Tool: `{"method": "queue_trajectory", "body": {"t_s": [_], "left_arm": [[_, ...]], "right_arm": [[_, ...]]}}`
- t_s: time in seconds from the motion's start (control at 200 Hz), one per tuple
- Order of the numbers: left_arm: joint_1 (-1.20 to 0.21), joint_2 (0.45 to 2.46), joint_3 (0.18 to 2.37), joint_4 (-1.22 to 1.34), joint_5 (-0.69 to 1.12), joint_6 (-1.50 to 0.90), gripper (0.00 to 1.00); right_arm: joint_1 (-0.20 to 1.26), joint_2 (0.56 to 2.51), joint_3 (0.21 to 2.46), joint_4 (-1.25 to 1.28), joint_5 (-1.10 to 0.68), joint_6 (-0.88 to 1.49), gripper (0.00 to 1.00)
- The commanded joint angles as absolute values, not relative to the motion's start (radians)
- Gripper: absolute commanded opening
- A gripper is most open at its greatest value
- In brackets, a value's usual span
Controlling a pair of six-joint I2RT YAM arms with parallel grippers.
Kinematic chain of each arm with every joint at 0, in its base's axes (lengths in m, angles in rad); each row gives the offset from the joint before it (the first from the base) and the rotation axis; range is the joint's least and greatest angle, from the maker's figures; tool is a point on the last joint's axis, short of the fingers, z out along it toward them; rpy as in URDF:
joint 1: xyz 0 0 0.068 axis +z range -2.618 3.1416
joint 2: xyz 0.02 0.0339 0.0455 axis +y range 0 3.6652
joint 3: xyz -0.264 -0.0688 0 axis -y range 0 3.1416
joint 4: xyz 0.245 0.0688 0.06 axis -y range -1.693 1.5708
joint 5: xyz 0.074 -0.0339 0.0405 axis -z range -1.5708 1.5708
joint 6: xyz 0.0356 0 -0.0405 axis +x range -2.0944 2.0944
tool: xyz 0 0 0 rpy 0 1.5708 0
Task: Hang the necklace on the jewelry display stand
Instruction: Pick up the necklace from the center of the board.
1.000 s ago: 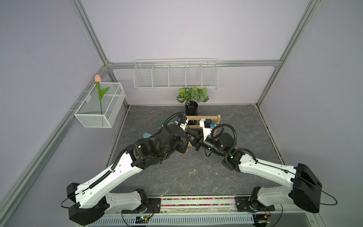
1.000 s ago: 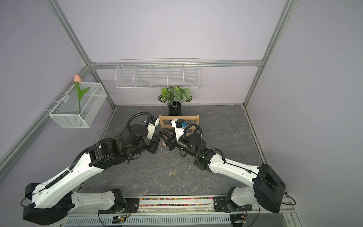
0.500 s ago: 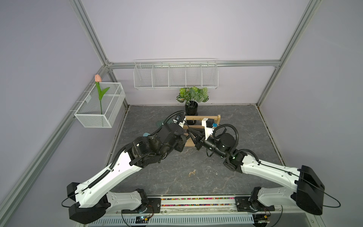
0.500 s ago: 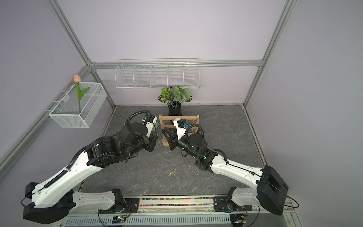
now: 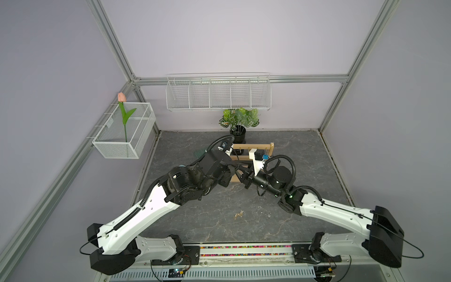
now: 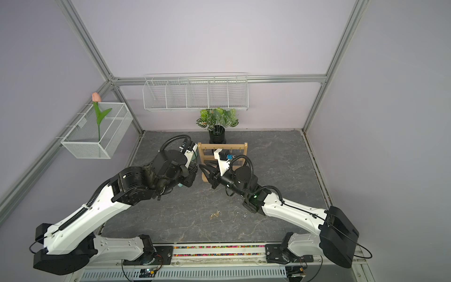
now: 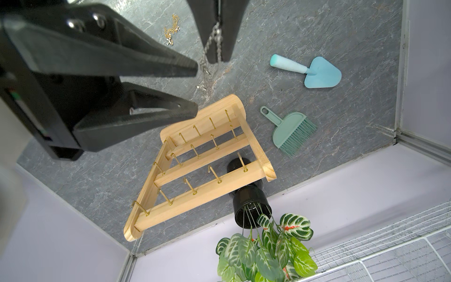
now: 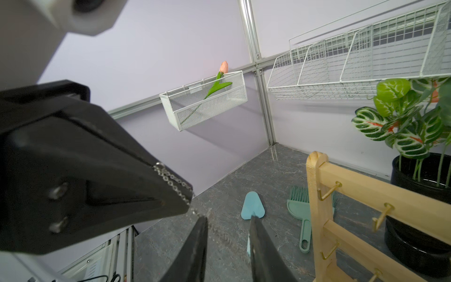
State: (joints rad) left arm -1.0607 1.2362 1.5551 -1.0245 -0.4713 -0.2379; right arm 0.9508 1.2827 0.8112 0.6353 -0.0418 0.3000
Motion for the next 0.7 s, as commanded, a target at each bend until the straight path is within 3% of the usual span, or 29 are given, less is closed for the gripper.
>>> {"method": "queue_trajectory", "body": {"t_s": [0.0,0.315,0.695], "left_arm": [[-1.063,1.251,1.591,-1.048,-0.481,-0.218,0.0],[-1.065,1.266,1.606,-1.046,-0.452,-0.217,0.0],[-1.066,1.274,1.617,-1.056,-0.46,-0.218,0.0]], "right_arm": [[0.95,1.265,0.832,0.6,-0.121,0.261,0.35],[0.947,1.297,0.849,0.615,-0.126,0.255,0.31],[0.932,1.286,0.821,0.65,-0.072,0.275,0.13]]}}
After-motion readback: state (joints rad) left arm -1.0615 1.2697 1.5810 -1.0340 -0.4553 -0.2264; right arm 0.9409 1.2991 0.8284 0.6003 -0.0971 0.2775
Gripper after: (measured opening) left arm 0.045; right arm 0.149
